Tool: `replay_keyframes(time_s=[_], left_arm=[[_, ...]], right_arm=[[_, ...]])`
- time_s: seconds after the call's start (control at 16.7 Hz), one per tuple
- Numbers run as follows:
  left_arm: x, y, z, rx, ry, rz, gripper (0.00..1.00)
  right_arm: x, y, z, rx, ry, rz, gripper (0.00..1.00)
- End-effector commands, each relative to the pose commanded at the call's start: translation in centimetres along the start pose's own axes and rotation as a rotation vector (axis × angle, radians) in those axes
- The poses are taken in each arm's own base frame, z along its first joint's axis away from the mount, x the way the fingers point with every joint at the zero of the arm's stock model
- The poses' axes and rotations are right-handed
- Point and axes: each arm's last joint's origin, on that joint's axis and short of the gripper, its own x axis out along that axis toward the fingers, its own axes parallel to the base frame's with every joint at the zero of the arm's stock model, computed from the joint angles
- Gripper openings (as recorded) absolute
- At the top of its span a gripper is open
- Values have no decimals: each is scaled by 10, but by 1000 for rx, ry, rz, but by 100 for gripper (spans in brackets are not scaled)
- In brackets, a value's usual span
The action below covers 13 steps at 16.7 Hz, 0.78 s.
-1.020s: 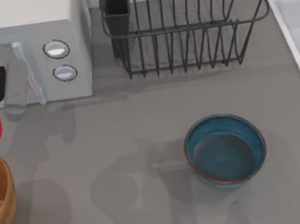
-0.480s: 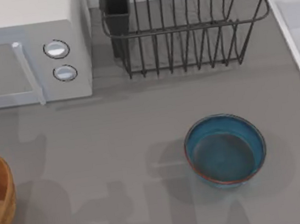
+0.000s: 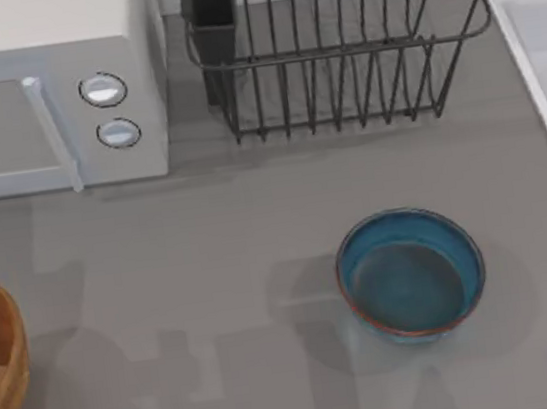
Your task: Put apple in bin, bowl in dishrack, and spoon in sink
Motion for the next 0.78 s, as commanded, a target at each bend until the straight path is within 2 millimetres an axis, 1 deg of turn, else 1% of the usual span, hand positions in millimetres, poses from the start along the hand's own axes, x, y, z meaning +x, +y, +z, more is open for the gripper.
replay_keyframes(time_s=[0.12, 0.24, 0.48, 0.78], left_arm=[[19, -1, -1, -4, 1, 6, 0], [30, -2, -2, -7, 1, 3, 0], [32, -2, -2, -6, 2, 1, 0], [32, -2, -2, -6, 2, 1, 38]], right_arm=[[0, 0, 0, 0, 0, 0, 100], [0, 0, 0, 0, 0, 0, 100], [0, 0, 0, 0, 0, 0, 100], [0, 0, 0, 0, 0, 0, 100]])
